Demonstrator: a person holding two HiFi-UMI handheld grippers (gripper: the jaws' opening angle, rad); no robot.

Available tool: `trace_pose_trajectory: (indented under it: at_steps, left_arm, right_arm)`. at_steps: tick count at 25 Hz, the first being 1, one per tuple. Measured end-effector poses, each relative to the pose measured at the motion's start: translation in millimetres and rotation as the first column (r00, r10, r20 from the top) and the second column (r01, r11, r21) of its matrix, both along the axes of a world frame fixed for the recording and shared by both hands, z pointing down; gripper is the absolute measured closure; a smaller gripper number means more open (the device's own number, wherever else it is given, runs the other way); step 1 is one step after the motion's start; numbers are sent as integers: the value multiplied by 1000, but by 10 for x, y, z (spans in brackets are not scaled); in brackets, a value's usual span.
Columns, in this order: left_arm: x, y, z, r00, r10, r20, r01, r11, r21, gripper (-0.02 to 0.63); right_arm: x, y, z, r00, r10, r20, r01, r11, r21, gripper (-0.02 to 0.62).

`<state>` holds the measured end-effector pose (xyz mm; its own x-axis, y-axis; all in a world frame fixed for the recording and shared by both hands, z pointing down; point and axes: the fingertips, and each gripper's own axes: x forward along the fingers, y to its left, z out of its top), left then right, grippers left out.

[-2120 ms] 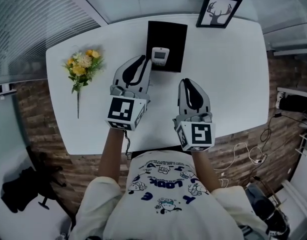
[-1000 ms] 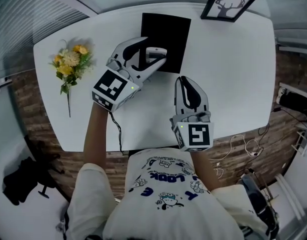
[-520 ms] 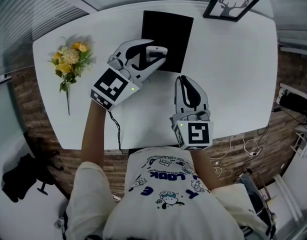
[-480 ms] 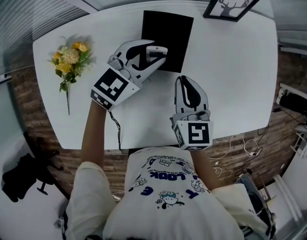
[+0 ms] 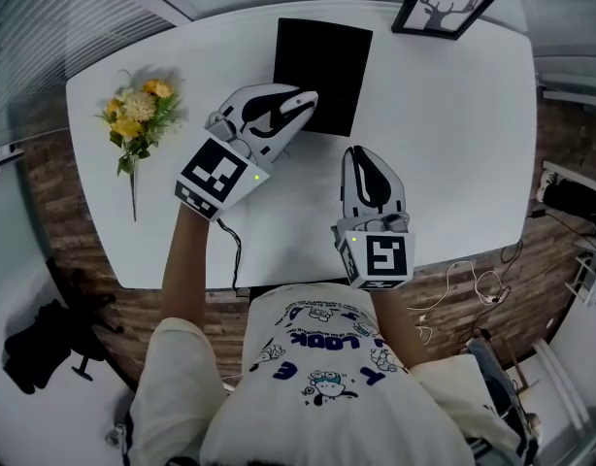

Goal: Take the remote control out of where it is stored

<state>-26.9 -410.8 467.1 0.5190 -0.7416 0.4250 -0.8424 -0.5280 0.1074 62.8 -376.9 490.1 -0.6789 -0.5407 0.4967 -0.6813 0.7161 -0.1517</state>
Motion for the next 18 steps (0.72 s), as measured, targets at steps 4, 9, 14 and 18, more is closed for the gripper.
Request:
trace_pose_trajectory:
  at_steps: [4,9,14,18]
  left_arm:
    - [-35,53,-114,1000,-20,-18,21,999,24,529]
    - [-63,120,-330,1000,-18,-20,20,998,63,529]
    - [-50,195,-570,1000,1,2,-1,994,110,529]
    - [-3,298,-763,1000,17,5,-17,990,139,529]
  right_arm:
    - [-4,59,-30,1000,2,1,-2,1000,6,549]
    - [-32,142,-136,1000,1,13,-1,1000,24,549]
    - [-45,207,-295,1000,8,27,-9,999,51,549]
    - [-44,287,-427,999,13,46,-16,997,71,549]
